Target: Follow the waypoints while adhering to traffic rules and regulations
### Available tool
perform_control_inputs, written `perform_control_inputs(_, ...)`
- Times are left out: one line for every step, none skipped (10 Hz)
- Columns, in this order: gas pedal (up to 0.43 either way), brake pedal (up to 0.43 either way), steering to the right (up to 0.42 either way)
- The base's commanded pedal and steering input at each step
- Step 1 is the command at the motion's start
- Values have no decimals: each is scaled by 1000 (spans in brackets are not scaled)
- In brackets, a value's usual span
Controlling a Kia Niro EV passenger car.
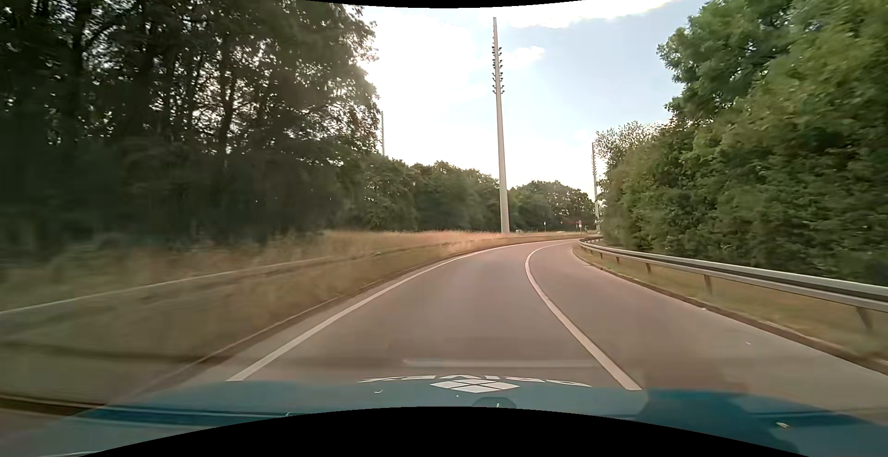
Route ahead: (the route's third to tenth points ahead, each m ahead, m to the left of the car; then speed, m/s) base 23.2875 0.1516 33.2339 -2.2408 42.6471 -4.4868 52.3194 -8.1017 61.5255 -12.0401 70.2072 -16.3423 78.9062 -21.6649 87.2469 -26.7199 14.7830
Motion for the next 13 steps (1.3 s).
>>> perform_control_inputs(177, 0, 30)
perform_control_inputs(177, 0, 30)
perform_control_inputs(177, 0, 30)
perform_control_inputs(177, 0, 31)
perform_control_inputs(177, 0, 33)
perform_control_inputs(177, 0, 34)
perform_control_inputs(177, 0, 35)
perform_control_inputs(177, 0, 36)
perform_control_inputs(177, 0, 36)
perform_control_inputs(177, 0, 36)
perform_control_inputs(177, 0, 36)
perform_control_inputs(177, 0, 34)
perform_control_inputs(177, 0, 33)
